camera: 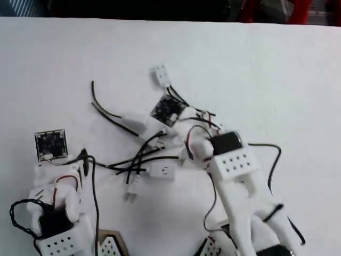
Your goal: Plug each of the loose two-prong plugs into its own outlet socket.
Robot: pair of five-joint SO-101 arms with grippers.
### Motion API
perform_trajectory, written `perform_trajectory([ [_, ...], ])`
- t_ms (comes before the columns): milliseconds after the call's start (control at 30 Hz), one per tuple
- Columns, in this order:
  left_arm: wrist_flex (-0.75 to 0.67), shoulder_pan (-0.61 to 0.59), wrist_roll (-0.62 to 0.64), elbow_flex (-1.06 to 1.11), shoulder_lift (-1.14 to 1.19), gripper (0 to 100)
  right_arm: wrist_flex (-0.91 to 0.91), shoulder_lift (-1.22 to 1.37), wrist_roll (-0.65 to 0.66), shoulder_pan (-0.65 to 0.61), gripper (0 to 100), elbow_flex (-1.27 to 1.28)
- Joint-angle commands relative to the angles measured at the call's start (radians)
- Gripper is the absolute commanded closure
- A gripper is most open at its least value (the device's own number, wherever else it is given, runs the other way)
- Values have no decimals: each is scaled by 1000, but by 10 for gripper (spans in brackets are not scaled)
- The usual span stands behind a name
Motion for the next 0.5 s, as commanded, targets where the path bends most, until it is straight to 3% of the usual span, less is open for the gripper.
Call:
perform_trajectory([
  [0,-23,-10,8,-8,-10,744,19,111,60,-39,844,-118],
  [467,-18,-10,8,-6,-10,742,15,521,180,-130,751,-359],
])
